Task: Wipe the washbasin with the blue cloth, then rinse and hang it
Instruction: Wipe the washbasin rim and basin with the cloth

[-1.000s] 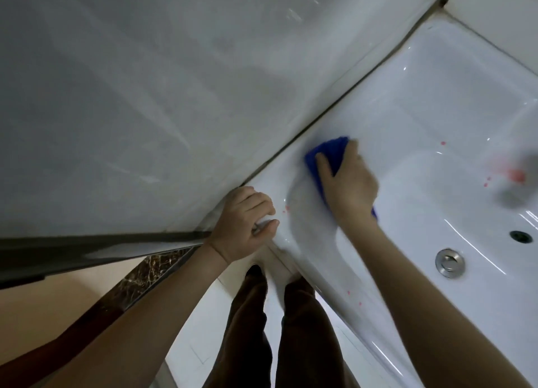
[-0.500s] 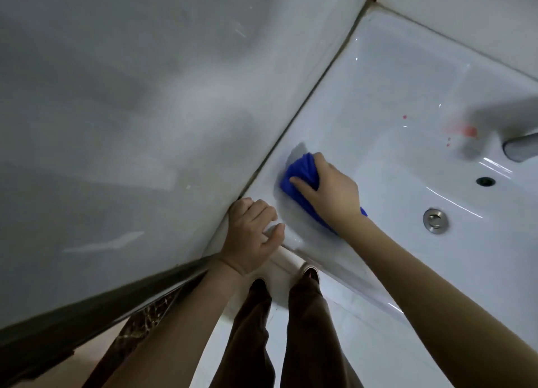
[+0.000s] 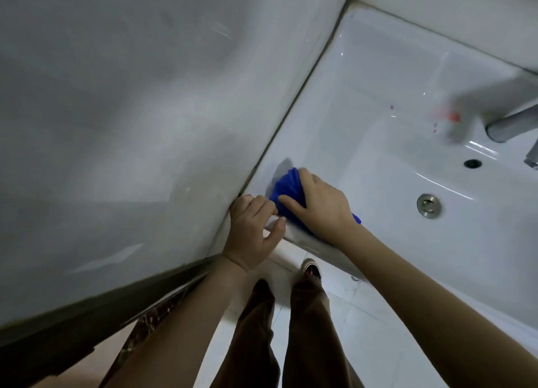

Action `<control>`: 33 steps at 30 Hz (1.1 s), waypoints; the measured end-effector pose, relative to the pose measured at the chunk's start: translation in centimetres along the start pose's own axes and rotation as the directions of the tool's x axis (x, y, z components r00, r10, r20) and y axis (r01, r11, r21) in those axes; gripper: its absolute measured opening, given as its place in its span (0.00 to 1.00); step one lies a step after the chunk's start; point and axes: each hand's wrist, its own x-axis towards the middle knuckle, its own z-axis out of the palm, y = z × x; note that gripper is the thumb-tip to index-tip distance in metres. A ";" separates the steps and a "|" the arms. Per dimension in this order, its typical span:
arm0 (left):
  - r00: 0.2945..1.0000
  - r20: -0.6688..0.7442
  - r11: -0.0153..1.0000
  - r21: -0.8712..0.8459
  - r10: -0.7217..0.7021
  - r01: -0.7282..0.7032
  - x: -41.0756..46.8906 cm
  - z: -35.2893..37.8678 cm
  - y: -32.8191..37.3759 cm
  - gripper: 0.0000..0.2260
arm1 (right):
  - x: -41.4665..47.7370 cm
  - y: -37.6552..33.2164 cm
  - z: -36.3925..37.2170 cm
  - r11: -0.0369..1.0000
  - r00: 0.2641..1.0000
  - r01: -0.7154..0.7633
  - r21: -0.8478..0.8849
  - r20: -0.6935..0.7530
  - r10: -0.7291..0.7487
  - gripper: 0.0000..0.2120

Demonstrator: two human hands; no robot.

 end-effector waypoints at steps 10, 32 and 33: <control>1.000 -0.004 1.000 -0.014 -0.014 0.014 -0.3 0.6 -0.3 0.10 | 8.8 5.1 -1.8 1.000 0.953 -0.014 -0.026 -0.303 0.006 0.27; 0.996 -0.073 0.996 0.076 0.059 -0.053 -0.1 1.5 -0.6 0.13 | 12.4 9.6 -4.6 0.990 0.951 -0.141 0.027 -0.275 0.143 0.24; 0.996 -0.069 0.996 0.077 0.058 -0.053 -0.2 1.5 -0.7 0.13 | 9.5 8.1 -3.4 0.996 0.970 -0.081 0.029 -0.228 0.086 0.25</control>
